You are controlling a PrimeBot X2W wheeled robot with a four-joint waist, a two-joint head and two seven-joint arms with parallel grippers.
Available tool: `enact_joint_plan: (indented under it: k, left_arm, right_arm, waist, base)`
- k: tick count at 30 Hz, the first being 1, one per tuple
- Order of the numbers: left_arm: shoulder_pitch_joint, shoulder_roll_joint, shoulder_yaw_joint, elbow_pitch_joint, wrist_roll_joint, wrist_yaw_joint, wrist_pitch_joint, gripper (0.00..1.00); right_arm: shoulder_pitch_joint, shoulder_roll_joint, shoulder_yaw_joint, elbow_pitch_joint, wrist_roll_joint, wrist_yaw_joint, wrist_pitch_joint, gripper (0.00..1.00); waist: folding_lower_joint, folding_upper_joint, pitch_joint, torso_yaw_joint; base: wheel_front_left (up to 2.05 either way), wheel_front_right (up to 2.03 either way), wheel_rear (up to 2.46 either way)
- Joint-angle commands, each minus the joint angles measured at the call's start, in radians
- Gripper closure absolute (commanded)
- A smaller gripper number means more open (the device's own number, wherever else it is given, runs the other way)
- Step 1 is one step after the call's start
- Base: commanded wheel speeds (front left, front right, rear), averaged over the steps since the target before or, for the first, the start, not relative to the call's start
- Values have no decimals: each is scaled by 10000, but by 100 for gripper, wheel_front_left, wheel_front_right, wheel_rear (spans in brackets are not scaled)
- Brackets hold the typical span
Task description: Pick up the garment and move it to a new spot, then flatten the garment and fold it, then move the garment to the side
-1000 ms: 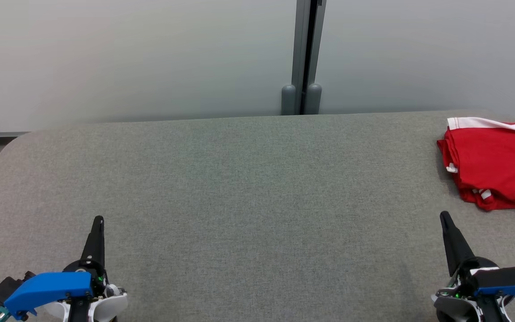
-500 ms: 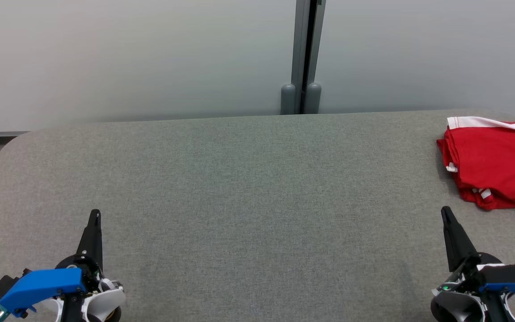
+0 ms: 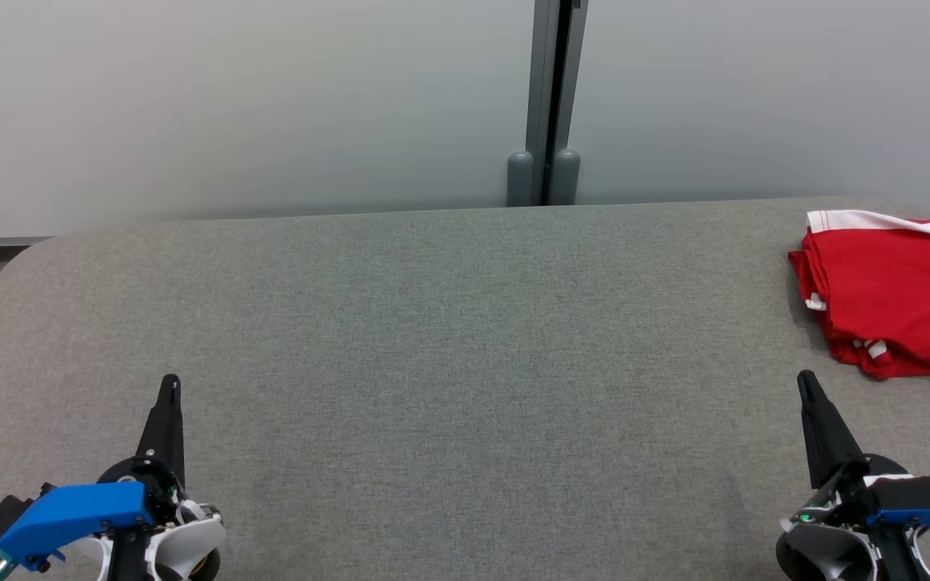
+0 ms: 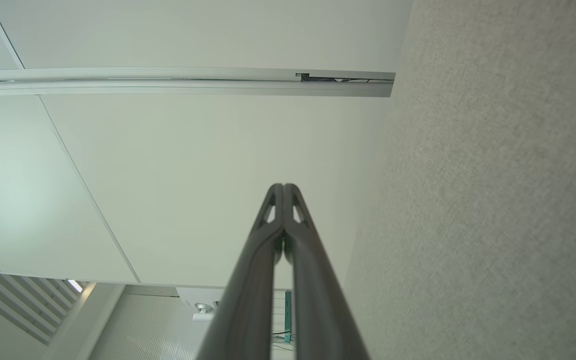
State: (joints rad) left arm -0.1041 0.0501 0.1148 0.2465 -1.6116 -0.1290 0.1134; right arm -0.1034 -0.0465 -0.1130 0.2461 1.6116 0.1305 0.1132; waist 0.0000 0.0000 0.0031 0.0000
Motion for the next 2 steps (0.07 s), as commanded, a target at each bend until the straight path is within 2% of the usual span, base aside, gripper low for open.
enact_joint_plan:
  k: [1,2]
  left_arm:
    - [-103,-16,28,-35,-23,-51,44,100]
    - [-103,-16,28,-36,-23,-51,44,100]
  right_arm:
    - [-111,-69,-25,-24,24,4,28,100]
    - [-111,-69,-25,-24,24,4,28,100]
  waist:
    - [0,0,0,1]
    - [0,0,0,1]
  base:
    - [0,0,0]
    - [0,0,0]
